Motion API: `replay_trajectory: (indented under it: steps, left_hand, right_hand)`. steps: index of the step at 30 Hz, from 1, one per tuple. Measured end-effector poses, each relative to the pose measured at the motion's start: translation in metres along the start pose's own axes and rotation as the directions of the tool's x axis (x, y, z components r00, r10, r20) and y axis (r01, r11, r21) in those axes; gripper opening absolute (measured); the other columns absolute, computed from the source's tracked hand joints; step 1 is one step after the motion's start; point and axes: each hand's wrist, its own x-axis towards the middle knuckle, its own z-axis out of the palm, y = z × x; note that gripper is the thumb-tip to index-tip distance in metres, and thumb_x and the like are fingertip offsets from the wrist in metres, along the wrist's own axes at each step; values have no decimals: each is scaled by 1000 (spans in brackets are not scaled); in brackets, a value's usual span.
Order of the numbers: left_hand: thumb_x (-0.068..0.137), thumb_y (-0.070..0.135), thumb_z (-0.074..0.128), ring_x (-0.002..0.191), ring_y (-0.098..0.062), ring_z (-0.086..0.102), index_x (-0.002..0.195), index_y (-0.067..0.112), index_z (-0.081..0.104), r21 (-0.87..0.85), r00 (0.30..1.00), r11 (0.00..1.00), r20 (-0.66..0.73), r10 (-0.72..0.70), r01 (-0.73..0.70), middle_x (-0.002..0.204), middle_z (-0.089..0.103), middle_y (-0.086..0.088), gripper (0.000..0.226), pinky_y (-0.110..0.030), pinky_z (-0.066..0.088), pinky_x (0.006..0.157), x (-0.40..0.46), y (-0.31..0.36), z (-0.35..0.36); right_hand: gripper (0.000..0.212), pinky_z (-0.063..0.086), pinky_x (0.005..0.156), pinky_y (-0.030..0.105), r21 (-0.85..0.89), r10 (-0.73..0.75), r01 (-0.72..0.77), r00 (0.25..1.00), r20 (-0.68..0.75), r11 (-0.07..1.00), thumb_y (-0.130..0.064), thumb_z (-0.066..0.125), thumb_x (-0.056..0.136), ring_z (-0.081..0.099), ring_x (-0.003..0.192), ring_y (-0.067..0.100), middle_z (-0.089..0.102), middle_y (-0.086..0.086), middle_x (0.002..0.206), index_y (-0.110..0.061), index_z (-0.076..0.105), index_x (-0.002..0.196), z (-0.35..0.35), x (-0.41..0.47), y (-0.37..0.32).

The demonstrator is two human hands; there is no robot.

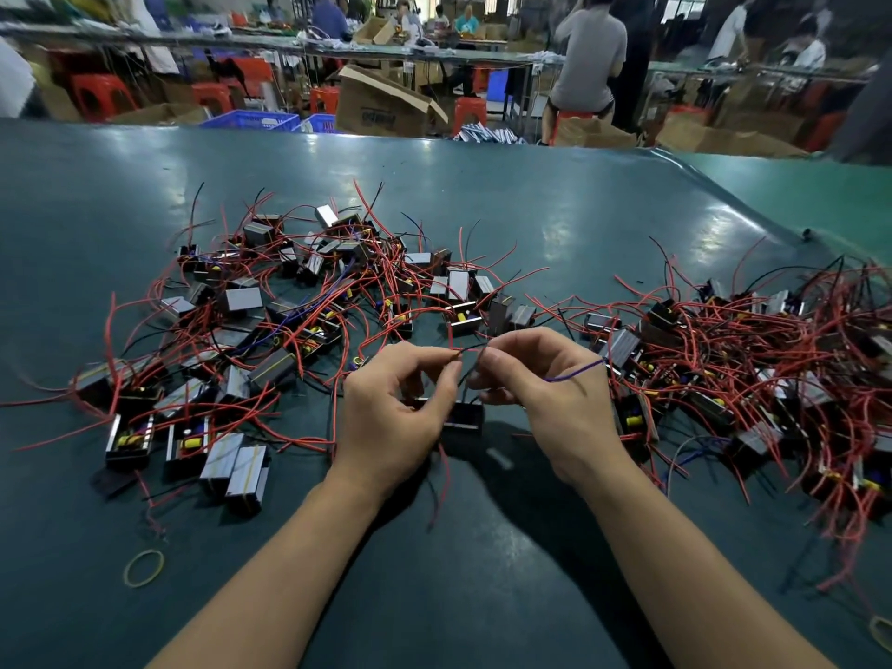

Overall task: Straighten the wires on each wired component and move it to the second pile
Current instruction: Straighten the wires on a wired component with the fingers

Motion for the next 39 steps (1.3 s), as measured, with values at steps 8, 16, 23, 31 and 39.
replay_trajectory:
  steps: [8, 16, 23, 31, 39]
  left_hand:
    - [86, 13, 69, 82, -13, 64, 102, 7, 76, 19, 986, 986, 46, 163, -164, 88, 68, -5, 18, -20, 47, 74, -1, 3, 1]
    - [83, 10, 75, 78, -11, 63, 103, 8, 76, 16, 991, 993, 65, 114, -116, 84, 68, -4, 21, -23, 51, 71, 1, 1, 2]
    - [83, 6, 74, 77, -9, 67, 96, 9, 78, 19, 992, 993, 52, 113, -114, 84, 71, -2, 13, -28, 54, 71, 1, -1, 1]
    - [84, 3, 72, 82, -8, 67, 95, 8, 77, 11, 991, 993, 70, 114, -115, 88, 72, -1, 13, -28, 54, 73, 2, -1, 0]
    - [85, 6, 69, 81, -3, 68, 98, 7, 77, 12, 994, 996, 62, 93, -93, 87, 73, 4, 15, -19, 52, 76, 0, -2, -1]
  right_hand:
    - [7, 55, 56, 22, 121, 101, -98, 995, -22, 988, -3, 64, 89, 69, 62, 18, 70, 8, 68, -2, 68, 84, 6, 1, 2]
    - [8, 55, 57, 22, 143, 139, -135, 990, -19, 980, -4, 63, 90, 69, 63, 15, 70, 5, 66, -3, 66, 82, 7, 0, 2]
    - [13, 55, 56, 26, -110, 30, -27, 999, 26, 994, -16, 63, 94, 70, 67, 17, 71, 5, 73, -18, 62, 81, 4, 0, 6]
    - [13, 57, 55, 32, -190, 11, -9, 1000, 10, 982, -17, 60, 96, 69, 70, 21, 69, 4, 75, -15, 60, 83, 5, 0, 10]
    - [11, 55, 54, 24, -86, 46, -33, 987, 155, 996, -6, 63, 92, 66, 67, 10, 68, -2, 68, -10, 59, 83, 0, 0, 7]
